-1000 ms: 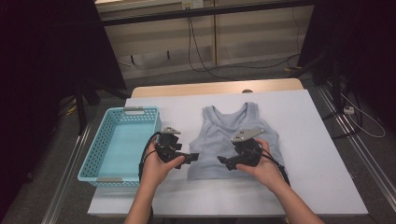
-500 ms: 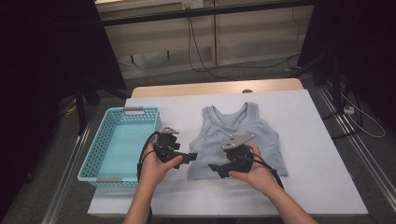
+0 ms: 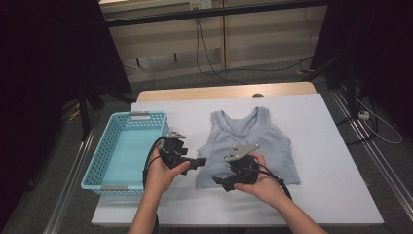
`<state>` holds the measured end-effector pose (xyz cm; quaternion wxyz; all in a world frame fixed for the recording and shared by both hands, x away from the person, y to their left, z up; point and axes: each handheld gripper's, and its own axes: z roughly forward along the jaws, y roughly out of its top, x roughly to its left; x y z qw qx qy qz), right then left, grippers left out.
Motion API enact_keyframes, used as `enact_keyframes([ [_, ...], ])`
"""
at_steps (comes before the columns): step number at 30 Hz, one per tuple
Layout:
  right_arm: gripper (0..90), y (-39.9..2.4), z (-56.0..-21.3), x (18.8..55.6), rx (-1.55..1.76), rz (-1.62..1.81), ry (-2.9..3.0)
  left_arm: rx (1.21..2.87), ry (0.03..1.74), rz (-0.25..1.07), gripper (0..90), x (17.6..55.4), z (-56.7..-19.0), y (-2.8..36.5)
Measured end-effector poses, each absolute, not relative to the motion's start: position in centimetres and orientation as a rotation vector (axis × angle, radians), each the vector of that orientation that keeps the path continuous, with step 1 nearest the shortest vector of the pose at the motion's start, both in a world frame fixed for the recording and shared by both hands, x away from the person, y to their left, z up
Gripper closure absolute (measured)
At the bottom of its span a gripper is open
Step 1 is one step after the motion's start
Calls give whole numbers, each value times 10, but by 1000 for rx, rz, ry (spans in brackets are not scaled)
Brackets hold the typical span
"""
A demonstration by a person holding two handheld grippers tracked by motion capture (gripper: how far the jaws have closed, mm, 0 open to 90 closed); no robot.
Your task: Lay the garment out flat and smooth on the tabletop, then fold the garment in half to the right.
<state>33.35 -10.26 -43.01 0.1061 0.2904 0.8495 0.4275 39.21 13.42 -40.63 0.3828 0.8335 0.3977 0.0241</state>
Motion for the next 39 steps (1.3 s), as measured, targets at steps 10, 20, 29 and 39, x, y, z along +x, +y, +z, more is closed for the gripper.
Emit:
enact_keyframes([
  [10,180,-95,-433,327,825,1242,2522,2120,1001,78,131,389,-400,135],
  [20,191,-96,-433,327,830,1256,2515,2125,1017,73,131,390,-404,136],
  [29,230,-95,-431,326,812,1272,2510,2124,1023,67,131,390,-406,137],
  [39,381,-79,-438,323,730,1216,2556,2123,1036,75,131,388,-406,141],
])
